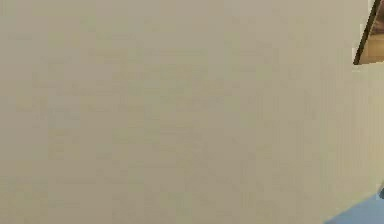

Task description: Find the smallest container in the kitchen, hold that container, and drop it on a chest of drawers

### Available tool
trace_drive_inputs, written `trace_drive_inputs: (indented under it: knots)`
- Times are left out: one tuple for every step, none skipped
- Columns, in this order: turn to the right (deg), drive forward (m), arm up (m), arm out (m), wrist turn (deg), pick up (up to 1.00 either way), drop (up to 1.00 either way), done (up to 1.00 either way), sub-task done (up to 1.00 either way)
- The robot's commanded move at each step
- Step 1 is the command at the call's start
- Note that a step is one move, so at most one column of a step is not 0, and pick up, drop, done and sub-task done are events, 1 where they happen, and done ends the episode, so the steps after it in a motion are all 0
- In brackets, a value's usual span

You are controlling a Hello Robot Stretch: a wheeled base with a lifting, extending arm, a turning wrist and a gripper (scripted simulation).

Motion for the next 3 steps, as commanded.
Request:
trace_drive_inputs:
  knots:
    - [45.0,0.00,0.00,0.00,0.0,0.00,0.00,0.00,0.00]
    - [9.0,0.00,0.00,0.00,0.0,0.00,0.00,0.00,0.00]
    - [-45.0,0.00,0.00,0.00,0.0,0.00,0.00,0.00,0.00]
